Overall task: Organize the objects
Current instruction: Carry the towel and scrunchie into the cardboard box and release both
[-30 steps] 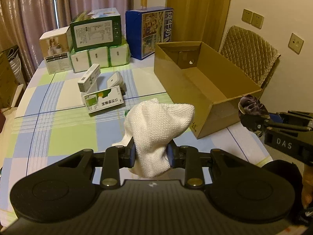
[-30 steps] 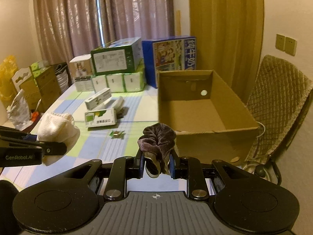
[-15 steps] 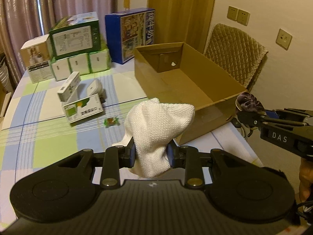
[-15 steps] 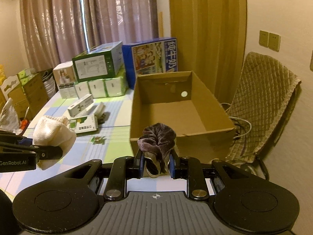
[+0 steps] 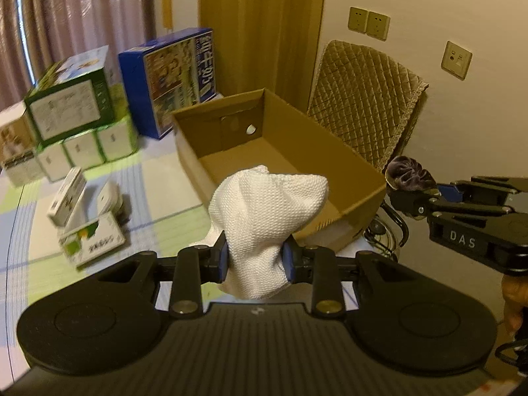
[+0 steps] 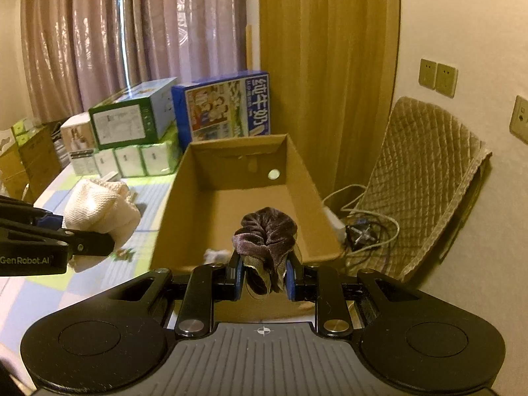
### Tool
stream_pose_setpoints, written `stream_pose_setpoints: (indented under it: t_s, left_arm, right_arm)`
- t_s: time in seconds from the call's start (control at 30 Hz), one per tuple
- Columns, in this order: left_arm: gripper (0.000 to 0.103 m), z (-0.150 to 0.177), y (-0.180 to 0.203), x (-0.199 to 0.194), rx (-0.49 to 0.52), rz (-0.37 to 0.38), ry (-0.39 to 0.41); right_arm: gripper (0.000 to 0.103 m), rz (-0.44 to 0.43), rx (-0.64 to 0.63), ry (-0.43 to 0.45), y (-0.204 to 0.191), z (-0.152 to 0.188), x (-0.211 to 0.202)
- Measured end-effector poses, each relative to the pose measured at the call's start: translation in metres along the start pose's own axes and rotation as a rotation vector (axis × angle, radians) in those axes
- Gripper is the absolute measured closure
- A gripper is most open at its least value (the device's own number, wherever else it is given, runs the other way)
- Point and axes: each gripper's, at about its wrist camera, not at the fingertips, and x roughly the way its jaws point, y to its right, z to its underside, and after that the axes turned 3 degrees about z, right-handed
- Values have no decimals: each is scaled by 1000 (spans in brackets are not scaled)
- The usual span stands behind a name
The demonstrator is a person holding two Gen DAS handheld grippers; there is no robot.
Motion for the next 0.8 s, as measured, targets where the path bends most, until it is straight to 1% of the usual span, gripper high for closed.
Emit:
stream_pose_setpoints:
  t_s: [0.27,0.4,0.6,0.67,0.7,0.73,0.77,0.8]
  left_arm:
    - [76,-33,6,36,19,21,-21]
    - [76,-42,9,51,35,27,-35]
    - [75,-50,14,69,58,39,-41]
    - [72,-53,14,74,56,47,-31]
    - [66,-54,14,77,53,48,-20]
    - [51,-56,13,80,55,49,-8]
    - [49,-57,11,82,54,50,-1]
    - [49,-58,9,84,51,51,-1]
  right_arm:
    - [82,-13,17,-1,24,-33,34]
    - [82,-37,28,-8,30,-41,47]
    - [82,-30,36,-14,35,-47,60]
    - [82,-27,40,-17,37,-48,63]
    - [82,-25,43,-19,38,-48,64]
    - [82,-23,47,-20,39,-47,64]
    - [82,-22,54,-20,41,-47,64]
    - [82,-21,61,-19,43,-47,64]
